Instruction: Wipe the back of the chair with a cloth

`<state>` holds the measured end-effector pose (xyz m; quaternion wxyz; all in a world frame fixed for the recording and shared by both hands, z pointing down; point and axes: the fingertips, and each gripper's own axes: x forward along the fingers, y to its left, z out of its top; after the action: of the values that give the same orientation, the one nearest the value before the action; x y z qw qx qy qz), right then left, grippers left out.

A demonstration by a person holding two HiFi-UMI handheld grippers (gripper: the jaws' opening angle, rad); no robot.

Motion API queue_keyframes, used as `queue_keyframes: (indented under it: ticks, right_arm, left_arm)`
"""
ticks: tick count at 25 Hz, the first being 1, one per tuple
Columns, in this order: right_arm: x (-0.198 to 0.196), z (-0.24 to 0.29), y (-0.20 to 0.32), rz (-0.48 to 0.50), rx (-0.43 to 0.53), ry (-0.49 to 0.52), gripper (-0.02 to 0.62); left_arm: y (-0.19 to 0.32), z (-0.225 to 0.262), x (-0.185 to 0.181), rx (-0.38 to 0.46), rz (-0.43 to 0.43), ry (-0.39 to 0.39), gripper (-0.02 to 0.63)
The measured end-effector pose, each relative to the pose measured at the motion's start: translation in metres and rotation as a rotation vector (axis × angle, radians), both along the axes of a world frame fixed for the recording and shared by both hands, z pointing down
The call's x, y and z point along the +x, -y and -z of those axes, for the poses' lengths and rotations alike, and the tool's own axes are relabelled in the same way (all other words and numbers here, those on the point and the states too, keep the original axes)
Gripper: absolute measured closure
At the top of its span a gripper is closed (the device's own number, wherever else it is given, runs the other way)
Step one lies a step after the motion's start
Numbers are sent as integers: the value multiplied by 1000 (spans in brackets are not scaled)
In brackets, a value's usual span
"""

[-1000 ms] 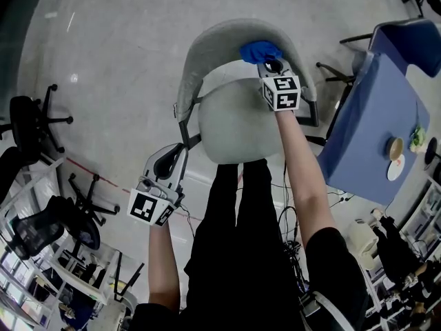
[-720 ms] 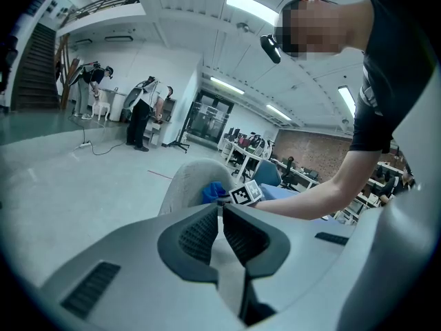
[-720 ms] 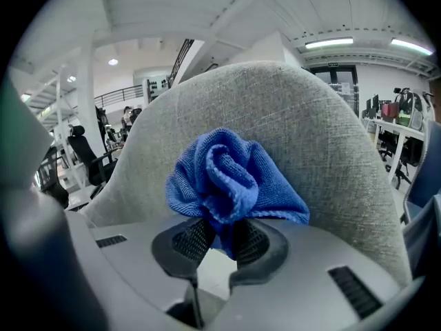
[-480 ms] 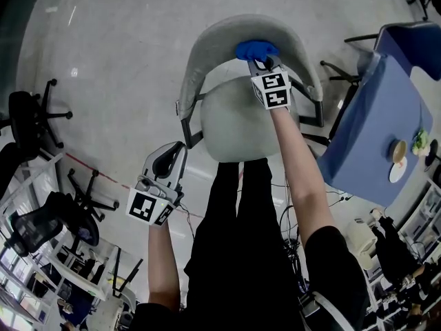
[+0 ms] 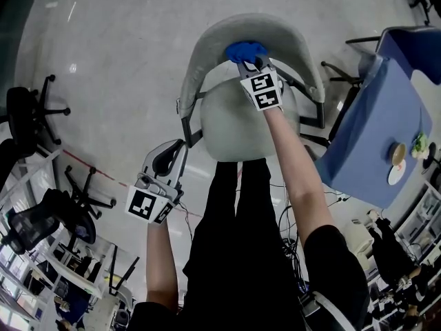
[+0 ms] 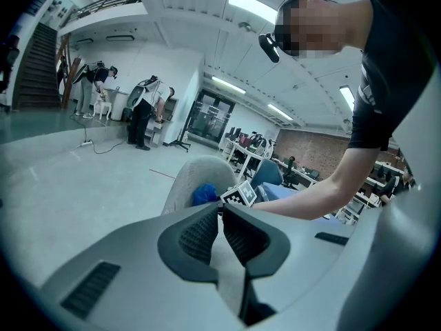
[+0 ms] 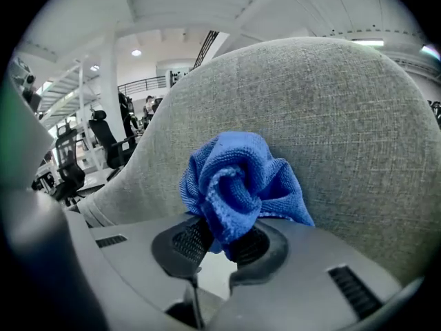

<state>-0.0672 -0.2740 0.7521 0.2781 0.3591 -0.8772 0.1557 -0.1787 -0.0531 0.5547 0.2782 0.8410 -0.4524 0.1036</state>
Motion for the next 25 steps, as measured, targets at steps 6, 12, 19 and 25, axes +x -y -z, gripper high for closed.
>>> queue_keyframes:
  ticks: [6,12,19,25]
  right_arm:
    - [-30,-2,-13,71,1,2,518]
    - [-47,-8,-26,138,-8,2,518]
    - [-74,-18,-49,228,-38,5,518]
    - [-94,-28,-75,298,-65,7,518]
  left_arm:
    - [2,-3,-8,2,5,7,565]
    - [4,-6,-14,3,20,12,565]
    - [0,-11,-15,-6,29,6,565]
    - [-2,-15,-17,-12,38,3,565]
